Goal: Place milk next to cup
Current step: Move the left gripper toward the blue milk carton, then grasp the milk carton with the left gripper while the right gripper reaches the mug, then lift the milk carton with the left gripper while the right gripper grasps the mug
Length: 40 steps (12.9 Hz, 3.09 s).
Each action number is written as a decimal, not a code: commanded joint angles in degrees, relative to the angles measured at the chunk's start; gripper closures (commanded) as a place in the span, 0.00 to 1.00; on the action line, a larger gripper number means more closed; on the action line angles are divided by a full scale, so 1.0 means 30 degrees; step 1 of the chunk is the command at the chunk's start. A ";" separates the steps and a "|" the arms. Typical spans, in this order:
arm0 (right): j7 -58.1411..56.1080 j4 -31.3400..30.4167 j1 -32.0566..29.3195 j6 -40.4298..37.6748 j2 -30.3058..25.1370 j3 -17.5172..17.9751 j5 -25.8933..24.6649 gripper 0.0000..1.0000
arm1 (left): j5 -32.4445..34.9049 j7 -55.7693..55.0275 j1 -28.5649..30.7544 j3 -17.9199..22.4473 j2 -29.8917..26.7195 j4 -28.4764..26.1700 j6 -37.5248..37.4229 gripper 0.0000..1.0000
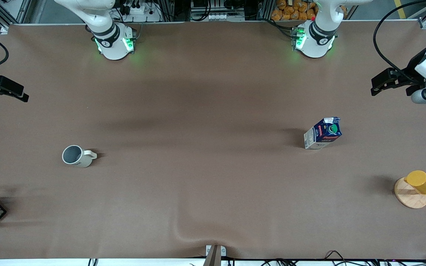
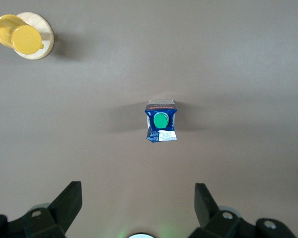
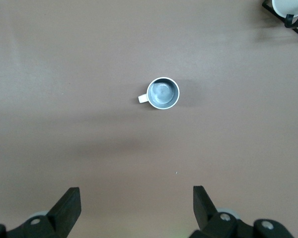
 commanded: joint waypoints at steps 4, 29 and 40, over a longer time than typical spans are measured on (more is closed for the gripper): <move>-0.0143 -0.0266 -0.0427 0.0054 0.0125 0.0202 0.0045 0.00 | -0.0152 -0.1279 0.0034 -0.0544 -0.0373 -0.2514 0.2173 0.00; 0.1409 -0.3313 0.0745 1.1218 0.9588 0.0202 -0.0922 0.00 | -0.0123 -0.1341 -0.0053 -0.0632 0.3230 -1.0315 1.2171 0.08; 0.1439 -0.3782 0.0481 1.2503 1.0818 0.0173 -0.0892 1.00 | -0.0123 -0.1692 -0.0025 -0.1070 0.2528 -0.9324 1.1091 0.91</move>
